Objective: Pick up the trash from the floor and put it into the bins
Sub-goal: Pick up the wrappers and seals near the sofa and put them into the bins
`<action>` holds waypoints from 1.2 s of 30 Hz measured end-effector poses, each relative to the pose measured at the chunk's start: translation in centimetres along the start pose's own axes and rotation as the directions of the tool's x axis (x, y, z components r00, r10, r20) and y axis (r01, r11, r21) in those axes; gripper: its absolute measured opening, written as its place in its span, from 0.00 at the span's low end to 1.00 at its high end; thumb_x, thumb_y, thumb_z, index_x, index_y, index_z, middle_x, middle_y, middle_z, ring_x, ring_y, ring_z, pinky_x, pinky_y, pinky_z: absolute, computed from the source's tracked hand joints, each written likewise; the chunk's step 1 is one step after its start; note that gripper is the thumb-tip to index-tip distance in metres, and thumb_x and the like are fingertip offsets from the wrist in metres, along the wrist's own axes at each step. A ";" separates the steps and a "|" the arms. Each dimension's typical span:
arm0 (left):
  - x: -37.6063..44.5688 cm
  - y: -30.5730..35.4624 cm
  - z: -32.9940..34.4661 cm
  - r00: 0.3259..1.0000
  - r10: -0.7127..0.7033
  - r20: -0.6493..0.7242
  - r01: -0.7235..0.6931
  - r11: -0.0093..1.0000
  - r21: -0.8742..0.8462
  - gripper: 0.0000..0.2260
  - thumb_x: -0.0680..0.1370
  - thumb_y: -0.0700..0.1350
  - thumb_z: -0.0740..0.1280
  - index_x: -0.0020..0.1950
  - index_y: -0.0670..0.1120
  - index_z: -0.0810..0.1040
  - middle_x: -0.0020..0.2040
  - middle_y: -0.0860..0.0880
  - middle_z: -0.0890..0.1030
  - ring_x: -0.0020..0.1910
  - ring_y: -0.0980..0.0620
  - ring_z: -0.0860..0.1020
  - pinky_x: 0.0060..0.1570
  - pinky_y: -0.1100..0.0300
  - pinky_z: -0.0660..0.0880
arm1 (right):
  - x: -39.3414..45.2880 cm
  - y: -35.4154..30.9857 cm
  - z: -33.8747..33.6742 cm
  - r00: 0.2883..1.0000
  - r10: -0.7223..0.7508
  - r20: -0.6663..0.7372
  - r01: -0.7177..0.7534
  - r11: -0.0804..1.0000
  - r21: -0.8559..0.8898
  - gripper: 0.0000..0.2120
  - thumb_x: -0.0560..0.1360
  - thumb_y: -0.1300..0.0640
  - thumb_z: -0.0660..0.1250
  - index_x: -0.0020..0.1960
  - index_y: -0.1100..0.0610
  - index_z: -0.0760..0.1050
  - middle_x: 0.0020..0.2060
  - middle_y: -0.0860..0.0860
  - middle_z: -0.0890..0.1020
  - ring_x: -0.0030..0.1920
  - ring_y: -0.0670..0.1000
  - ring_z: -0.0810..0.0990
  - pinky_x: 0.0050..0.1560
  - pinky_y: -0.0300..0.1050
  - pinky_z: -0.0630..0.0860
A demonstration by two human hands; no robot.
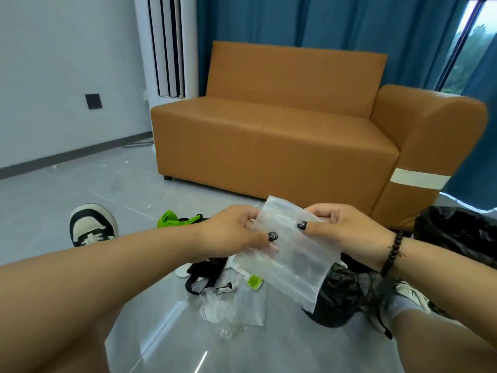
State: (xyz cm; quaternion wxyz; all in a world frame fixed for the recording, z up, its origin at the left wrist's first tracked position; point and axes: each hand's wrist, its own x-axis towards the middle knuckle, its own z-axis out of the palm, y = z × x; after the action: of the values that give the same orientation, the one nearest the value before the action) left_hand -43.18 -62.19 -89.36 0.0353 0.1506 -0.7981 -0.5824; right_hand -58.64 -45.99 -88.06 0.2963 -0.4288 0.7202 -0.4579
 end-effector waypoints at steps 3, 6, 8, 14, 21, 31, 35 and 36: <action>-0.5 1.8 0.1 0.997 0.027 -0.073 -0.026 1.000 0.016 0.12 0.77 0.43 0.68 0.57 0.37 0.77 0.47 0.43 0.85 0.48 0.46 0.84 0.54 0.51 0.79 | -0.5 -1.1 -0.3 0.989 -0.106 -0.100 0.109 0.994 0.027 0.15 0.68 0.60 0.74 0.54 0.55 0.78 0.46 0.51 0.85 0.46 0.51 0.84 0.49 0.47 0.80; -1.0 3.1 -0.2 0.993 0.051 -0.109 -0.046 0.998 0.051 0.15 0.77 0.46 0.68 0.57 0.36 0.77 0.46 0.47 0.86 0.43 0.53 0.84 0.51 0.53 0.79 | -0.7 -1.8 -0.3 0.958 -0.208 -0.198 0.216 0.976 0.021 0.16 0.66 0.64 0.75 0.52 0.55 0.77 0.42 0.52 0.85 0.45 0.53 0.83 0.47 0.49 0.81; -1.3 3.2 -0.5 0.987 0.078 -0.141 -0.077 0.997 0.015 0.17 0.75 0.47 0.70 0.57 0.37 0.75 0.47 0.47 0.86 0.46 0.50 0.84 0.57 0.44 0.76 | -0.8 -2.1 -0.3 0.942 -0.244 -0.231 0.260 0.965 0.040 0.14 0.67 0.65 0.74 0.51 0.56 0.77 0.40 0.58 0.84 0.43 0.57 0.83 0.48 0.54 0.81; -1.5 2.2 -1.3 0.972 0.169 -0.164 -0.189 0.975 -0.119 0.13 0.73 0.40 0.71 0.56 0.42 0.76 0.49 0.44 0.85 0.44 0.47 0.84 0.45 0.54 0.81 | -0.9 -1.5 0.5 0.952 -0.249 -0.179 0.257 0.966 0.020 0.08 0.72 0.58 0.71 0.50 0.55 0.78 0.39 0.65 0.83 0.41 0.62 0.84 0.41 0.50 0.81; -0.9 2.0 -1.5 0.948 0.180 -0.261 -0.218 0.968 -0.125 0.10 0.70 0.46 0.72 0.40 0.40 0.77 0.39 0.44 0.85 0.35 0.50 0.80 0.36 0.62 0.76 | -1.0 -0.7 0.6 0.968 -0.204 -0.148 0.218 0.972 0.090 0.19 0.62 0.59 0.77 0.52 0.57 0.78 0.46 0.55 0.85 0.47 0.55 0.84 0.47 0.48 0.81; -1.7 1.6 -1.6 0.993 0.077 -0.092 -0.096 0.971 -0.220 0.15 0.74 0.38 0.70 0.59 0.37 0.77 0.46 0.40 0.84 0.36 0.51 0.83 0.35 0.64 0.79 | -0.6 -0.9 -0.2 0.959 -0.125 -0.256 0.189 0.951 0.243 0.18 0.65 0.47 0.76 0.49 0.57 0.82 0.47 0.59 0.84 0.51 0.63 0.82 0.55 0.62 0.77; -1.9 0.9 -2.0 0.982 0.066 -0.174 -0.102 0.973 -0.208 0.18 0.72 0.42 0.70 0.57 0.34 0.76 0.49 0.40 0.84 0.46 0.45 0.83 0.48 0.54 0.80 | -0.2 -1.0 0.3 0.973 -0.137 -0.186 0.187 0.940 0.287 0.22 0.64 0.48 0.77 0.51 0.61 0.80 0.49 0.61 0.84 0.50 0.60 0.82 0.52 0.54 0.80; -2.0 0.9 -2.1 0.980 0.077 -0.181 -0.114 0.973 -0.202 0.15 0.73 0.40 0.70 0.57 0.35 0.76 0.48 0.42 0.85 0.43 0.48 0.83 0.41 0.59 0.80 | -0.1 -1.0 0.5 0.970 -0.143 -0.197 0.191 0.948 0.253 0.20 0.66 0.50 0.75 0.51 0.62 0.80 0.48 0.63 0.83 0.48 0.60 0.82 0.52 0.56 0.79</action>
State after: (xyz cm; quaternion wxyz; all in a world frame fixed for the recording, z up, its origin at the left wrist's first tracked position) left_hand -40.96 -63.26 -87.64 0.1480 0.1569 -0.7319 -0.6463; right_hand -57.81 -46.32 -87.37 0.2471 -0.4017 0.6353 -0.6115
